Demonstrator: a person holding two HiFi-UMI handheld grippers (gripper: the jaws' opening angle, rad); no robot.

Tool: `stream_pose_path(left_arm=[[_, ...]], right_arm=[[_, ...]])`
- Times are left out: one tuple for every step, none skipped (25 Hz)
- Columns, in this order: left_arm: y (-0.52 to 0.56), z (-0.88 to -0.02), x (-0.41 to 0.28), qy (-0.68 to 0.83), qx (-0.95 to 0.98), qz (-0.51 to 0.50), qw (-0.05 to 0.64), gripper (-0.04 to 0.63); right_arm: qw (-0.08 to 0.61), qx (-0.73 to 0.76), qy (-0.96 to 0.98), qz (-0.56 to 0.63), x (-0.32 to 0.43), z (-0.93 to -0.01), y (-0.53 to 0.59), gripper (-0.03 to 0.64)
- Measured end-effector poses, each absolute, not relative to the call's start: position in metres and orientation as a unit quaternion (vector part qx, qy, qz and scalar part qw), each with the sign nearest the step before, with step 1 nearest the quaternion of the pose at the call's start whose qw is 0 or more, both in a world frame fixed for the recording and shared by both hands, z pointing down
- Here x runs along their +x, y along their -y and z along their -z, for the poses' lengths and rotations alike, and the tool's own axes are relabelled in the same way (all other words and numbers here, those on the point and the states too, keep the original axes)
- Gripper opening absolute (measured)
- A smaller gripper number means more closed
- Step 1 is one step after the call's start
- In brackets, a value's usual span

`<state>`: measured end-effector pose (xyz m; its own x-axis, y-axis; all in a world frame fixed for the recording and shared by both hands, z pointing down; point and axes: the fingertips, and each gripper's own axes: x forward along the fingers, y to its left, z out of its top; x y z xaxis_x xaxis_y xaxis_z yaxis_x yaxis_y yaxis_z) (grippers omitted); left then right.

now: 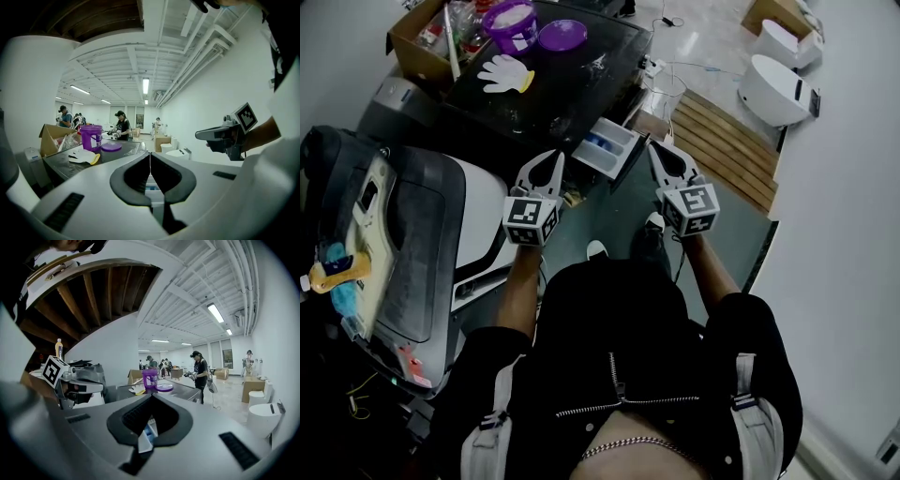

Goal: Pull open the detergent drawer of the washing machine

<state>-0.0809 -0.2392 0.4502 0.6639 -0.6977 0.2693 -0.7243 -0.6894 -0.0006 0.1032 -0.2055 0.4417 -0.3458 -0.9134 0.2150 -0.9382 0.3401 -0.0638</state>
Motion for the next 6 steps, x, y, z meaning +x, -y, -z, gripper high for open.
stream_pose_path(left_arm=[[0.2396, -0.4505, -0.0808, 0.391, 0.91, -0.126, 0.053, 0.021], [0.24, -0.4506, -0.0803, 0.391, 0.91, -0.126, 0.053, 0.021], [0.2404, -0.4505, -0.0797, 0.39, 0.911, -0.126, 0.053, 0.021], [0.2408, -0.4506, -0.0791, 0.388, 0.911, -0.126, 0.053, 0.021], [0.2412, -0.4506, -0.0788, 0.387, 0.912, -0.126, 0.053, 0.021], [0.2416, -0.4508, -0.0785, 0.386, 0.912, -0.126, 0.053, 0.021]], right_arm=[[0.071, 0.568, 0.815, -0.087, 0.1031, -0.4416, 0.2059, 0.003], [0.071, 0.569, 0.815, -0.087, 0.1031, -0.4416, 0.2064, 0.003], [0.071, 0.569, 0.814, -0.087, 0.1032, -0.4417, 0.2069, 0.003], [0.071, 0.57, 0.814, -0.086, 0.1032, -0.4419, 0.2074, 0.003], [0.07, 0.571, 0.813, -0.086, 0.1032, -0.442, 0.2079, 0.003], [0.07, 0.572, 0.813, -0.086, 0.1032, -0.4422, 0.2083, 0.003]])
